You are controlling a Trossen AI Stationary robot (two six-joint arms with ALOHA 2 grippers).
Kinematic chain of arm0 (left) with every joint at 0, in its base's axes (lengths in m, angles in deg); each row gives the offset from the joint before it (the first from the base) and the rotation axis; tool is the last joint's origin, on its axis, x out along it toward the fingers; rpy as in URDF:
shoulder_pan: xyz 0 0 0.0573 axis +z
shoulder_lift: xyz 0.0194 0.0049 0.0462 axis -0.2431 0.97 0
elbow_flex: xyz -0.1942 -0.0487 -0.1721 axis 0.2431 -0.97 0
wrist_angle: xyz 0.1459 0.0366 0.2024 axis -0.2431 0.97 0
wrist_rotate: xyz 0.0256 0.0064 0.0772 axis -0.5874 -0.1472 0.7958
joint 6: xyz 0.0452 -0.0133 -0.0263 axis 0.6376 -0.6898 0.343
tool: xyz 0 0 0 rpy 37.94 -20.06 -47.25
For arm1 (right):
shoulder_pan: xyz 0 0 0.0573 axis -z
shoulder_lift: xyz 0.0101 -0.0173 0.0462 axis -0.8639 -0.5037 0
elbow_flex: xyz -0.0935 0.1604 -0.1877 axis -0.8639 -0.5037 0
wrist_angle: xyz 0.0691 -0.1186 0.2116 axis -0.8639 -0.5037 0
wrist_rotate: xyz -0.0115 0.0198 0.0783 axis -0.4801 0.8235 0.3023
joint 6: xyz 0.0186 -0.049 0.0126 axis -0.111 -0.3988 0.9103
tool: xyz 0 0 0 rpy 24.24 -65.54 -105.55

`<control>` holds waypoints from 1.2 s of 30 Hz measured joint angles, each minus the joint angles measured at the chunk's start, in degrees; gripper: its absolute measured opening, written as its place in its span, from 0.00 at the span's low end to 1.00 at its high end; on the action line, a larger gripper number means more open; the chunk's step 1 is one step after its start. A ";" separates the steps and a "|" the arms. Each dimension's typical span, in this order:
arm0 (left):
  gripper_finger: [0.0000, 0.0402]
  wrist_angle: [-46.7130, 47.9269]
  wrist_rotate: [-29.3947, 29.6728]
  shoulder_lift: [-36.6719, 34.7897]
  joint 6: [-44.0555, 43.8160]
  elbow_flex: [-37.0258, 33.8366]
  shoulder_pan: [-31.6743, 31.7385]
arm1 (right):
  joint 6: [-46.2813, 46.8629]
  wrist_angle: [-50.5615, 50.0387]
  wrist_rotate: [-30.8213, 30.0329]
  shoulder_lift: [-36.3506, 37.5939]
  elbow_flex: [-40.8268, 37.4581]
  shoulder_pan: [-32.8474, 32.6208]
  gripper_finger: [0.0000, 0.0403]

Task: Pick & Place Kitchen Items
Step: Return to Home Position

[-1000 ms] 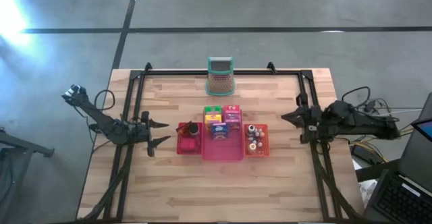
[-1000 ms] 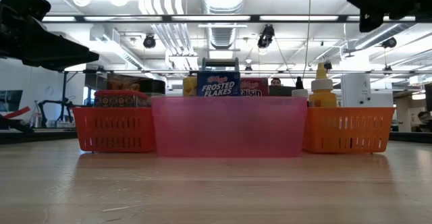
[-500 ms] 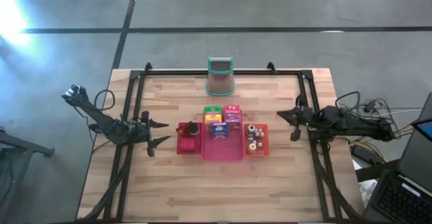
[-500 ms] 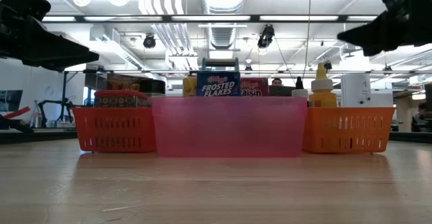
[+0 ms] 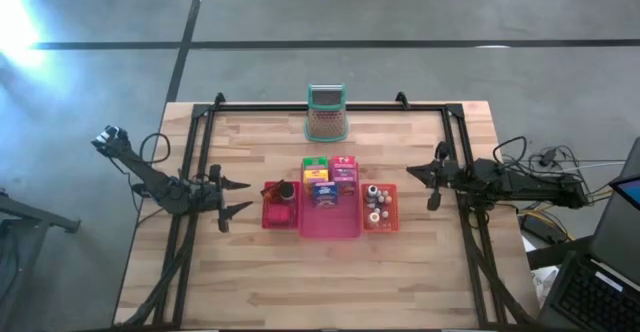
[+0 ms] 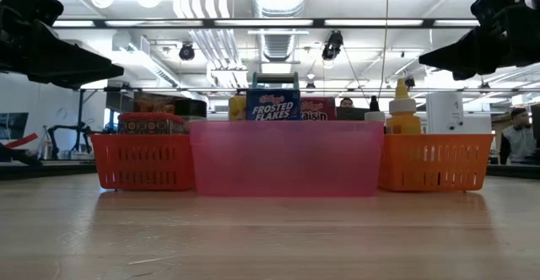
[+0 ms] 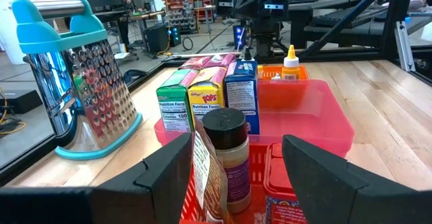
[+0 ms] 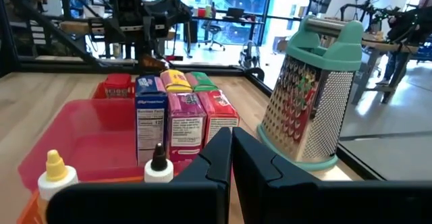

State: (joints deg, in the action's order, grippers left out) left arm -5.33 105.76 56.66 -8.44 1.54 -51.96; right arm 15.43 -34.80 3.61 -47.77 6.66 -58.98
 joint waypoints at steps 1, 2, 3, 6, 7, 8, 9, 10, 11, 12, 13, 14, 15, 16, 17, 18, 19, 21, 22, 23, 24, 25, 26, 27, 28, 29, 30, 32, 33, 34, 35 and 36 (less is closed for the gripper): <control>0.59 0.00 0.00 0.00 0.02 -0.02 0.00 | 0.00 0.07 0.00 0.01 -0.14 0.00 0.02; 0.59 0.01 0.00 -0.02 0.01 -0.01 0.00 | 0.02 0.05 0.02 0.01 -0.28 0.00 0.02; 0.59 0.02 0.01 -0.17 0.02 -0.02 0.00 | 0.00 0.00 0.02 0.01 -0.42 0.00 0.02; 0.59 0.00 0.00 -1.25 0.02 -0.02 0.71 | 0.01 0.05 0.04 0.03 -0.89 0.00 0.02; 0.59 0.02 -0.02 -1.78 -0.05 -0.02 1.38 | -0.02 0.05 0.04 0.05 -1.08 0.00 0.02; 0.59 0.02 0.00 -2.57 -0.15 -0.02 2.00 | -0.01 0.03 0.04 0.03 -1.26 0.00 0.02; 0.59 0.02 0.00 -3.54 0.68 -0.02 2.69 | 0.00 0.00 0.08 0.00 -1.41 0.00 0.02; 0.59 0.00 -0.03 -4.54 1.93 -0.10 3.45 | 0.00 0.08 0.09 -0.03 -1.42 0.00 0.02; 0.59 0.00 -0.51 -5.46 2.65 -0.13 4.38 | -0.01 0.07 0.09 -0.01 -1.42 0.00 0.02; 0.59 0.00 -1.95 -6.32 3.22 -0.13 5.57 | -0.01 0.20 0.10 0.03 -1.42 0.00 0.02; 0.59 -0.07 -4.51 -7.41 4.54 -0.13 6.90 | 0.00 0.25 0.10 0.08 -1.42 0.00 0.02; 0.59 -0.26 -8.27 -8.73 6.44 -0.13 8.28 | 0.00 0.22 0.12 0.07 -1.42 0.00 0.02; 0.59 -0.42 -12.70 -10.07 8.33 -0.13 9.84 | 0.00 0.22 0.13 0.01 -1.42 0.00 0.02; 0.59 -0.44 -17.55 -11.45 9.71 -0.13 11.49 | 0.00 0.22 0.11 -0.02 -1.42 0.00 0.02; 0.59 -0.33 -22.88 -12.74 10.56 -0.13 13.17 | 0.00 0.22 0.13 -0.01 -1.42 0.00 0.02; 0.59 -0.14 -27.70 -14.04 10.99 -0.13 15.04 | -0.01 0.22 0.13 -0.02 -1.42 0.00 0.02; 0.59 0.22 -31.74 -15.26 11.15 -0.13 16.86 | 0.00 0.20 0.13 -0.03 -1.42 0.00 0.02; 0.59 0.89 -36.84 -15.88 11.15 -0.13 20.71 | -0.02 0.18 0.13 -0.03 -1.42 0.02 0.02; 0.59 1.09 -38.10 -15.94 11.16 -0.13 22.62 | 0.00 0.20 0.11 -0.03 -1.42 0.04 0.02; 0.59 1.32 -38.96 -15.84 11.06 -0.13 24.49 | 0.00 0.20 0.13 -0.03 -1.42 0.03 0.02; 0.59 1.40 -39.45 -15.46 10.61 -0.13 26.23 | -0.01 0.20 0.12 -0.03 -1.42 0.04 0.02; 0.59 1.56 -40.12 -15.10 9.92 -0.13 27.83 | -0.01 0.21 0.12 -0.06 -1.42 0.04 0.02; 0.59 1.69 -40.86 -14.96 9.33 -0.13 29.22 | -0.01 0.21 0.13 -0.06 -1.42 0.02 0.02; 0.59 1.81 -41.48 -14.99 9.00 -0.13 30.42 | -0.01 0.21 0.12 -0.06 -1.42 0.03 0.02; 0.59 1.95 -42.06 -15.06 9.06 -0.13 31.38 | -0.02 0.21 0.11 -0.06 -1.42 0.04 0.02; 0.59 2.09 -42.83 -15.08 9.20 -0.13 32.11 | 0.00 0.22 0.13 -0.06 -1.42 0.02 0.02; 0.59 2.36 -43.99 -15.18 9.39 -0.13 32.54 | 0.00 0.22 0.13 -0.06 -1.42 0.02 0.02; 0.59 2.99 -47.12 -15.39 9.85 -0.13 32.81 | -0.01 0.22 0.12 -0.08 -1.42 0.02 0.02; 0.59 3.13 -48.28 -15.37 10.10 -0.13 32.81 | -0.01 0.22 0.13 -0.07 -1.42 0.02 0.02; 0.59 3.23 -48.90 -15.32 10.38 -0.13 32.79 | -0.02 0.22 0.12 -0.07 -1.42 0.02 0.02; 0.59 3.27 -49.22 -15.24 10.72 -0.13 32.79 | -0.01 0.22 0.12 -0.06 -1.42 0.02 0.02; 0.59 3.27 -49.22 -15.09 11.36 -0.14 32.79 | -0.01 0.22 0.11 -0.08 -1.42 0.02 0.02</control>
State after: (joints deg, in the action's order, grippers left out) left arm -2.07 56.53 41.57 2.92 1.40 -19.17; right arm 15.43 -34.58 3.72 -47.85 5.23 -58.96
